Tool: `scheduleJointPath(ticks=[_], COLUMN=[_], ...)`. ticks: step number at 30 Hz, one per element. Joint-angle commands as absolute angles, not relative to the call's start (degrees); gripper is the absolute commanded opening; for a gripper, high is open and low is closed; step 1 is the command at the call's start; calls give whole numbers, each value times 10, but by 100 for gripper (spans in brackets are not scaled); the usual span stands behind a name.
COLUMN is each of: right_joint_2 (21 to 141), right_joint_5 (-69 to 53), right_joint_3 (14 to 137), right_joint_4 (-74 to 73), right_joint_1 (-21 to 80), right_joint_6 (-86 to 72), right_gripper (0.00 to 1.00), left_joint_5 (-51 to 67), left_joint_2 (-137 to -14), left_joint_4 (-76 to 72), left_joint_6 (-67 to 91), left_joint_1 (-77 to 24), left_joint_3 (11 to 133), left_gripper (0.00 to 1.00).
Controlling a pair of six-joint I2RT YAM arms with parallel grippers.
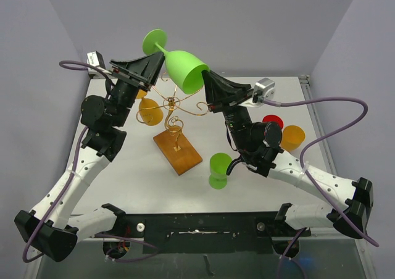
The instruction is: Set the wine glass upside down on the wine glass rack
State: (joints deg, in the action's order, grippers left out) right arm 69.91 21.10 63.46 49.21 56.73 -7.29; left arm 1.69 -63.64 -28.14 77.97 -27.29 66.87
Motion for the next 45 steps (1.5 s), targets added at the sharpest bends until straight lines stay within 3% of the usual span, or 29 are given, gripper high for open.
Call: scheduleJointPath(ticks=[1,20,28,45], right_joint_2=[700,696,694,665], right_joint_5=[198,180,170,127], right_joint_3=[657,640,625,588], right_joint_4=[531,542,538,528], right_joint_1=[573,573,573,569], right_joint_6=[-81,-103,-116,-192], right_gripper=[0,0,0,0], left_joint_5=[5,-1,-2,-24], left_joint_2=[-632,-646,-643,-625], left_joint_4=[-321,-330,-333,-325], left_joint_6=[787,796,799,764], left_joint_1=[-275,-275,-275,-275], left_joint_3=[675,669,668,674], left_gripper=[34,34,22,18])
